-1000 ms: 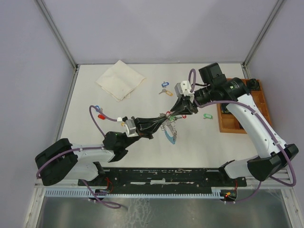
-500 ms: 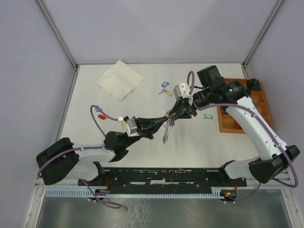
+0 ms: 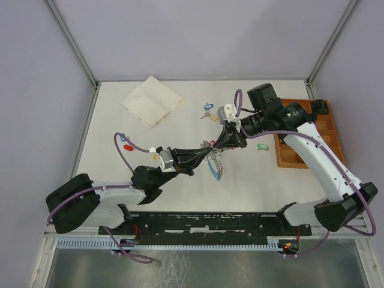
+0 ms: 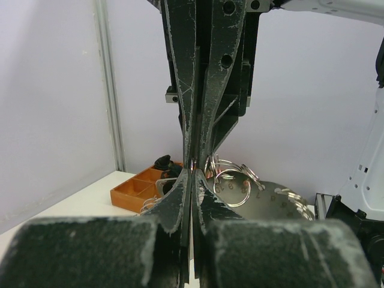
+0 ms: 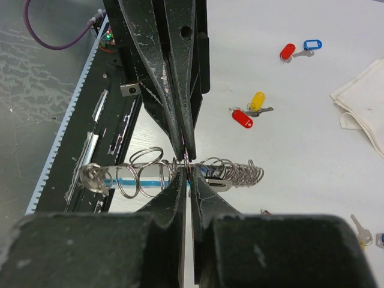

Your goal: Remove the keys from the keyring

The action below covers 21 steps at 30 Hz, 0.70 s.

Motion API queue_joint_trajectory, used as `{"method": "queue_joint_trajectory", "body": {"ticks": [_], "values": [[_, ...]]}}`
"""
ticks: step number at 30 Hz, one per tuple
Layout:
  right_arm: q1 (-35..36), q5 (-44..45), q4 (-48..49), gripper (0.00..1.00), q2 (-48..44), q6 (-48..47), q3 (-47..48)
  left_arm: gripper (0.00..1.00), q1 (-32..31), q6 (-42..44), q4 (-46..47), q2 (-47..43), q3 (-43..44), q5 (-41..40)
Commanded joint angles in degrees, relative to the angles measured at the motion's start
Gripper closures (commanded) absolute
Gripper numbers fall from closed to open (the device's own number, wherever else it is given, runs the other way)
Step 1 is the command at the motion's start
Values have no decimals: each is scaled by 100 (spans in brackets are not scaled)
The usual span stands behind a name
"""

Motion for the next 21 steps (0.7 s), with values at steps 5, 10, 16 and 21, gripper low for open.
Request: {"method": "queue_joint_trajectory", "body": {"ticks": [5, 10, 16, 21], "values": [[58, -204, 150, 99, -113, 140, 65, 97, -25, -123, 1154, -31, 130, 44], [148, 162, -29, 99, -121, 197, 222, 94, -20, -153, 1139, -25, 59, 3], [541, 1221, -836, 99, -67, -432, 600, 57, 12, -12, -10, -552, 48, 2], [931, 2410, -1444, 99, -17, -1008, 973, 52, 34, 539, -2082, -1529, 172, 226]]}}
